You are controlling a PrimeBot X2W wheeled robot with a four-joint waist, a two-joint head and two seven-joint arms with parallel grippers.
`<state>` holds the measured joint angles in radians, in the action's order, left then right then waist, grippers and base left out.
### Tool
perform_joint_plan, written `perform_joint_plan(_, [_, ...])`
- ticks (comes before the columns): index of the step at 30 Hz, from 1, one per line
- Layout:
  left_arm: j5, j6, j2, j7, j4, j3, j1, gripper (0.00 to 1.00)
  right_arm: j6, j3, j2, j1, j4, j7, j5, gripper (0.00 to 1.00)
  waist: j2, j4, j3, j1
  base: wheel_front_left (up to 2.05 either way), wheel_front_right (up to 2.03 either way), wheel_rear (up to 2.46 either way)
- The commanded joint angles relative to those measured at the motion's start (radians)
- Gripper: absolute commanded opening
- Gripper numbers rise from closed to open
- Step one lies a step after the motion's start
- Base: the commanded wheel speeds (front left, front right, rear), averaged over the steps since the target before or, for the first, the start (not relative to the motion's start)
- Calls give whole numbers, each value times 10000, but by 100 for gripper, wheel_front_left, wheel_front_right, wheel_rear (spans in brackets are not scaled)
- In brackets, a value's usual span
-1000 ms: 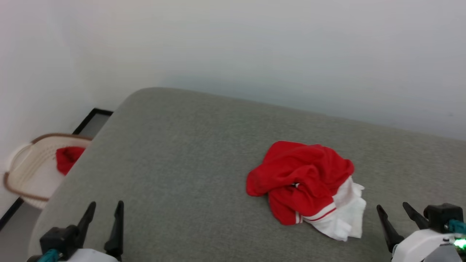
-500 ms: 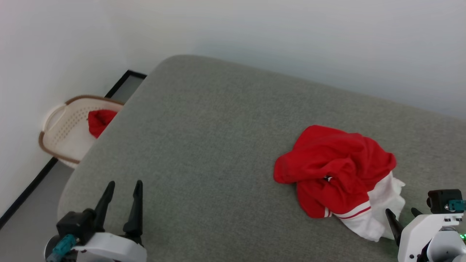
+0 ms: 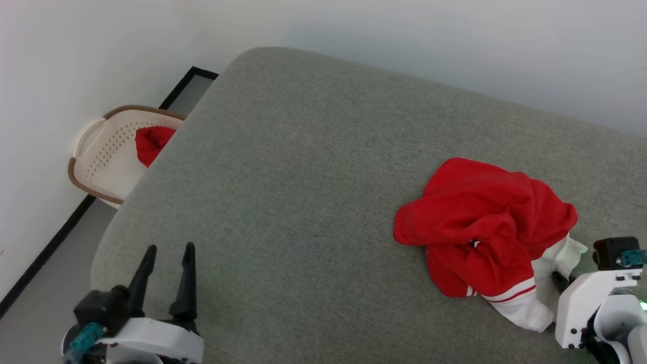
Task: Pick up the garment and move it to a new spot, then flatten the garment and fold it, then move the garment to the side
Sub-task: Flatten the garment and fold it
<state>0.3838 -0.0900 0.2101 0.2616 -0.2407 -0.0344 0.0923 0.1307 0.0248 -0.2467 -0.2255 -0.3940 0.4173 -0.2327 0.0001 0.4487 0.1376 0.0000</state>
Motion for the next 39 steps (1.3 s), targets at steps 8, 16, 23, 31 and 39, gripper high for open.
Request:
perform_joint_plan(8, [-309,-217,-93,38,-20,421,-108,100,-6,-399,-271,-205,-258,54,-299,0,-1,-466,-199,0,0,0,0])
perform_joint_plan(16, [-522,-311,-111,29,79,707,-316,100,-6,-596,-760,-507,585,307,-502,0,-1,-1088,-596,0,0,0,0])
perform_joint_plan(23, [-584,-344,-137,26,74,820,-592,100,-6,-154,-1400,-170,1219,743,-537,0,-1,-1571,-982,0,0,0,0])
perform_joint_plan(31, [-603,-394,-142,26,35,741,-724,100,-6,903,-2031,342,1424,935,-393,0,-1,-1850,-1163,0,0,0,0])
perform_joint_plan(39, [-596,-400,-85,26,-9,559,-629,100,-6,1954,-2334,809,679,573,157,0,-1,-1869,-1162,0,0,0,0])
